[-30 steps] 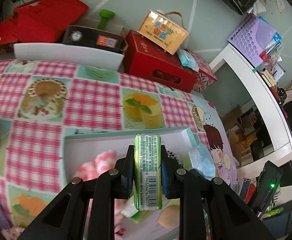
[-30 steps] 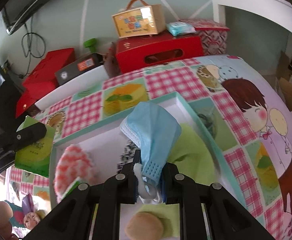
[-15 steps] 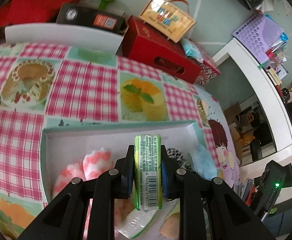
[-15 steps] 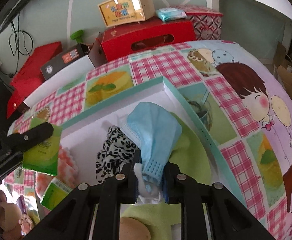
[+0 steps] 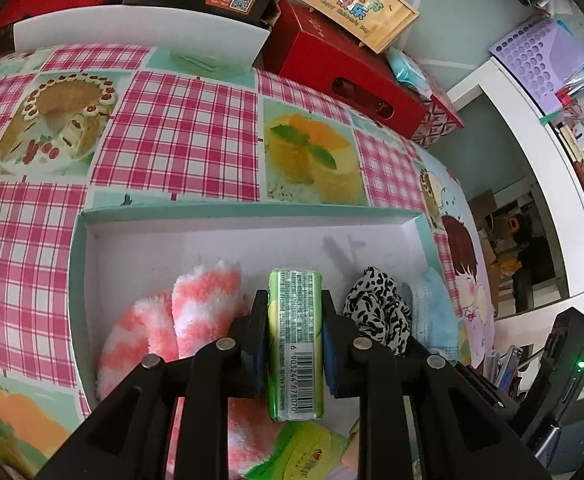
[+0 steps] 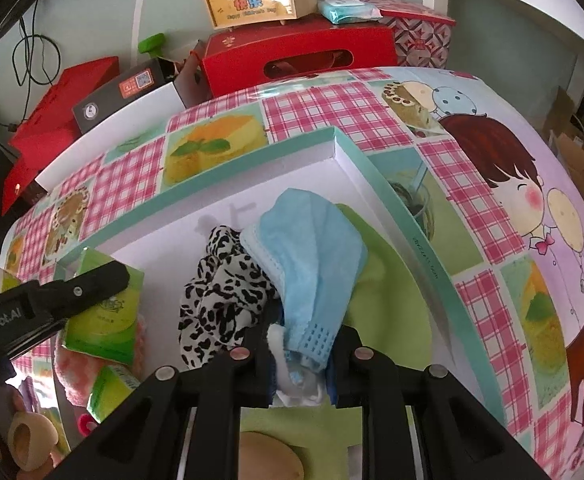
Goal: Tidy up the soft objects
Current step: 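Lower the green tissue pack into the tray with the left tool while the right tool drops the blue mask, then withdraw both tools from the tray toward the remaining pile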
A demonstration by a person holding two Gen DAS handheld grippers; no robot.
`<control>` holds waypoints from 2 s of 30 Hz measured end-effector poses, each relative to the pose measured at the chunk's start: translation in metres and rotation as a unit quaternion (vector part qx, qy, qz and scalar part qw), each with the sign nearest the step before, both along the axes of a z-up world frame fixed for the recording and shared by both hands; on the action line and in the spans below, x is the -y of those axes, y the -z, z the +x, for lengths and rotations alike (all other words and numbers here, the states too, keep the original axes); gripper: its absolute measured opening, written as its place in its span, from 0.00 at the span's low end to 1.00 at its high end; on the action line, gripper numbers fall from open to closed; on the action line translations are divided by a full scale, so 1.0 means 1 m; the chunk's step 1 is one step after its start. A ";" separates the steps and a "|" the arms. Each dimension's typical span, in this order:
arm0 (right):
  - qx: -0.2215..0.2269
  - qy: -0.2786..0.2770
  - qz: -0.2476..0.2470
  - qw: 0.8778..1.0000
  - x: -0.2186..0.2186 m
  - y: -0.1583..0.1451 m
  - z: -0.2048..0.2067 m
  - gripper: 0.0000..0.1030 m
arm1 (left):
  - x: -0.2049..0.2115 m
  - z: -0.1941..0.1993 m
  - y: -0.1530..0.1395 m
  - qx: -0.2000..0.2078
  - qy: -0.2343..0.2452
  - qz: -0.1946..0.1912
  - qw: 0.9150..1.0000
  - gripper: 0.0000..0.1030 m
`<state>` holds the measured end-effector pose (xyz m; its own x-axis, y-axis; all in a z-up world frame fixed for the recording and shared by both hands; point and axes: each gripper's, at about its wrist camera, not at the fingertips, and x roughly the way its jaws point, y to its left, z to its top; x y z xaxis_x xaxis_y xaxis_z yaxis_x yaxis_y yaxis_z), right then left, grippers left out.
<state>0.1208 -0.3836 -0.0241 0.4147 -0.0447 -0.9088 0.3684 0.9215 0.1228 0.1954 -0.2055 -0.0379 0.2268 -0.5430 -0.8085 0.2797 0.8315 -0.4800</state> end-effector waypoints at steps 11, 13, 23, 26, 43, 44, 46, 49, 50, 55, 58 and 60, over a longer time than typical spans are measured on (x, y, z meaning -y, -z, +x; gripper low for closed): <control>-0.005 -0.005 -0.005 1.000 0.000 -0.005 0.000 0.22 | -0.004 -0.003 -0.023 0.024 -0.004 0.028 0.999 0.40; -0.004 -0.007 -0.007 1.000 -0.001 -0.007 -0.001 0.23 | -0.007 -0.004 -0.029 0.030 -0.005 0.030 0.999 0.41; 0.006 -0.007 -0.022 1.000 -0.002 -0.022 -0.005 0.47 | -0.026 -0.009 -0.048 0.061 -0.031 0.065 0.996 0.54; 0.014 -0.011 -0.026 1.000 -0.004 -0.027 -0.005 0.52 | -0.035 -0.010 -0.050 0.074 -0.048 0.092 0.992 0.55; 0.023 -0.035 -0.031 0.999 -0.022 -0.027 0.000 0.86 | -0.082 0.000 -0.036 0.091 -0.125 0.205 0.967 0.80; 0.023 -0.036 -0.031 0.999 -0.023 -0.027 0.001 0.90 | -0.084 0.000 -0.035 0.090 -0.127 0.207 0.966 0.81; 0.025 -0.038 -0.030 0.998 -0.025 -0.027 0.001 0.99 | -0.089 0.000 -0.034 0.088 -0.134 0.210 0.965 0.86; 0.032 -0.046 -0.036 0.998 -0.029 -0.030 0.001 1.00 | -0.095 -0.002 -0.035 0.093 -0.143 0.216 0.961 0.92; 0.033 -0.049 -0.036 0.998 -0.030 -0.030 0.002 1.00 | -0.097 -0.002 -0.036 0.095 -0.145 0.217 0.961 0.92; 0.032 -0.061 -0.039 0.997 -0.038 -0.030 0.003 1.00 | -0.106 -0.004 -0.036 0.092 -0.153 0.217 0.960 0.92; 0.032 -0.065 -0.038 0.997 -0.040 -0.030 0.004 1.00 | -0.111 -0.006 -0.036 0.092 -0.155 0.216 0.960 0.92; 0.032 -0.066 -0.039 0.997 -0.042 -0.030 0.004 1.00 | -0.115 -0.008 -0.037 0.091 -0.158 0.214 0.960 0.92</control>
